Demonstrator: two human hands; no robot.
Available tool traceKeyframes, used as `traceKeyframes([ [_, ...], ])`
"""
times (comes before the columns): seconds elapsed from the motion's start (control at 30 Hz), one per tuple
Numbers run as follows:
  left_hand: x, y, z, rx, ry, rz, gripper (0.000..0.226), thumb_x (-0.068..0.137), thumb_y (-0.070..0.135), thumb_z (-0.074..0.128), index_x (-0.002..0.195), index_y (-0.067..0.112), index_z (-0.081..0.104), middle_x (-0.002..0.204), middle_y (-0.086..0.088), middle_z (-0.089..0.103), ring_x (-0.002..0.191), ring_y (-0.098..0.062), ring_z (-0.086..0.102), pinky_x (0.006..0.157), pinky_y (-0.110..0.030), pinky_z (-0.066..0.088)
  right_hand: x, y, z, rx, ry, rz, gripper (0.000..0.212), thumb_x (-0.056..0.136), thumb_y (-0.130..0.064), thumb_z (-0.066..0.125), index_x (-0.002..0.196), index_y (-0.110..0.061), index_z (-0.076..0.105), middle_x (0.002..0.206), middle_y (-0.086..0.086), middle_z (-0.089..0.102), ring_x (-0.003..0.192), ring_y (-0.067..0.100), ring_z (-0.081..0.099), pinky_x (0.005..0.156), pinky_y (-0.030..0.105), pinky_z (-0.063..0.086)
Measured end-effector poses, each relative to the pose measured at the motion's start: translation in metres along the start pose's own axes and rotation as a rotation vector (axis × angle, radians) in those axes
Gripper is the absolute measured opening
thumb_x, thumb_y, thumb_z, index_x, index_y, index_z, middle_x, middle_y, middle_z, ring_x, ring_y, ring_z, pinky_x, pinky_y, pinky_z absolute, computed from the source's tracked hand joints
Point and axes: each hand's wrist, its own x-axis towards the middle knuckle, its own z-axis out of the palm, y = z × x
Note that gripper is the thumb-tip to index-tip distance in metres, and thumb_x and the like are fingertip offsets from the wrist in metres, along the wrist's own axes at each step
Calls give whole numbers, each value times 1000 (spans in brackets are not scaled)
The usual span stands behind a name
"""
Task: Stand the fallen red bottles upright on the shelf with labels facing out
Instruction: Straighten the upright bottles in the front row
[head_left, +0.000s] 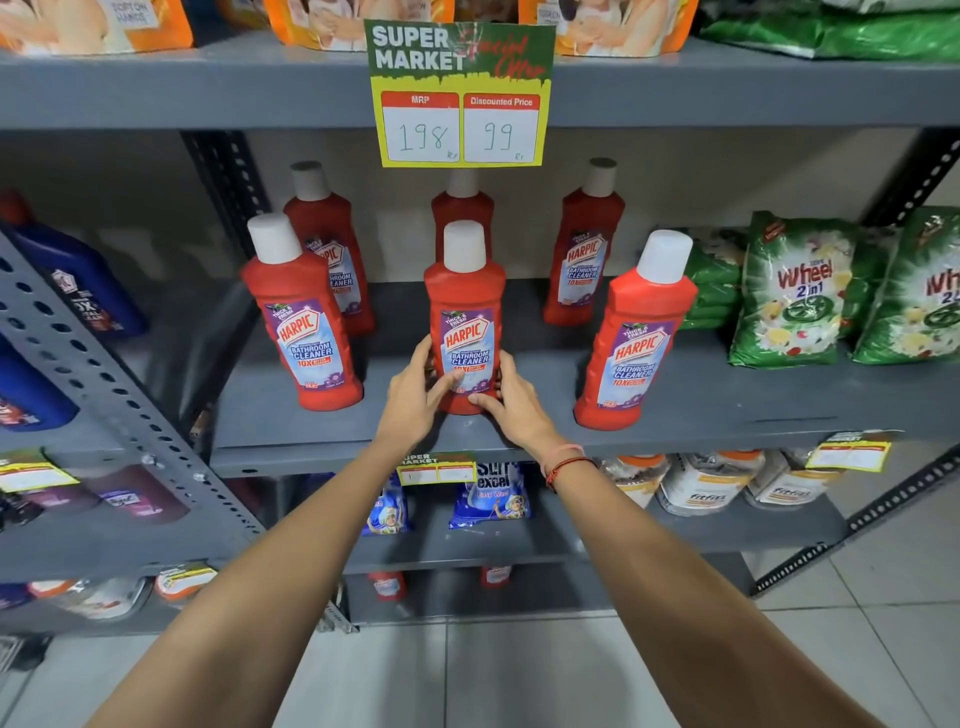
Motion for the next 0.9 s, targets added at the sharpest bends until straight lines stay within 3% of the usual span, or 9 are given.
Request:
traceKeyframes([
  [0.1, -9, 0, -2, 10, 0, 21, 54, 90, 31, 57, 138, 18, 34, 121, 0, 62, 95, -13, 64, 83, -30, 55, -9, -1, 1, -8, -7, -3, 62, 89, -15, 61, 140, -15, 26, 134, 15, 55, 121, 32, 55, 104, 50, 45],
  [0.2, -17, 0, -1, 9, 13, 30, 54, 90, 31, 57, 137, 20, 35, 116, 11, 58, 99, 1, 58, 83, -7, 49, -18, 0, 2, -13, -7, -6, 62, 90, -17, 61, 140, -16, 26, 134, 14, 56, 120, 30, 56, 104, 46, 45],
  [0.27, -22, 1, 1, 1, 26, 30, 54, 89, 31, 58, 137, 21, 35, 114, 11, 58, 96, 2, 58, 79, -3, 47, -22, 0, 2, -16, -7, -8, 62, 90, -16, 61, 141, -16, 26, 133, 14, 57, 119, 30, 56, 104, 44, 45],
  [0.37, -24, 2, 1, -5, 36, 12, 54, 89, 31, 58, 137, 21, 35, 116, 5, 61, 95, -10, 64, 81, -28, 57, -25, -2, 0, 10, -24, -9, 62, 90, -13, 61, 141, -14, 26, 134, 15, 56, 120, 30, 56, 105, 46, 44],
  [0.43, -25, 3, 2, -6, 42, -2, 55, 89, 31, 59, 137, 21, 36, 118, 2, 62, 96, -14, 64, 81, -38, 58, -25, -3, -2, 16, -39, -10, 62, 89, -12, 61, 141, -12, 26, 135, 16, 56, 121, 30, 56, 105, 47, 43],
  [0.63, -27, 0, 5, 16, 73, -4, 56, 88, 33, 60, 138, 22, 36, 124, -3, 63, 101, -2, 58, 84, -12, 48, -26, -3, -3, 28, -59, 2, 62, 90, -12, 61, 141, -10, 26, 135, 17, 54, 122, 31, 54, 105, 49, 44],
  [0.8, -28, 2, 2, 9, 33, -6, 57, 87, 35, 60, 137, 23, 35, 124, -2, 62, 104, -12, 62, 87, -42, 57, -28, 3, 0, 37, -43, -3, 62, 89, -14, 62, 141, -12, 27, 136, 15, 54, 124, 30, 54, 106, 47, 44],
  [0.9, -29, 0, -8, 132, -5, 25, 58, 86, 49, 55, 136, 26, 35, 129, -2, 59, 113, -14, 59, 94, -40, 53, -38, 10, 5, 27, 118, -36, 69, 86, -24, 68, 143, -11, 30, 142, 13, 48, 131, 25, 47, 109, 40, 40],
])
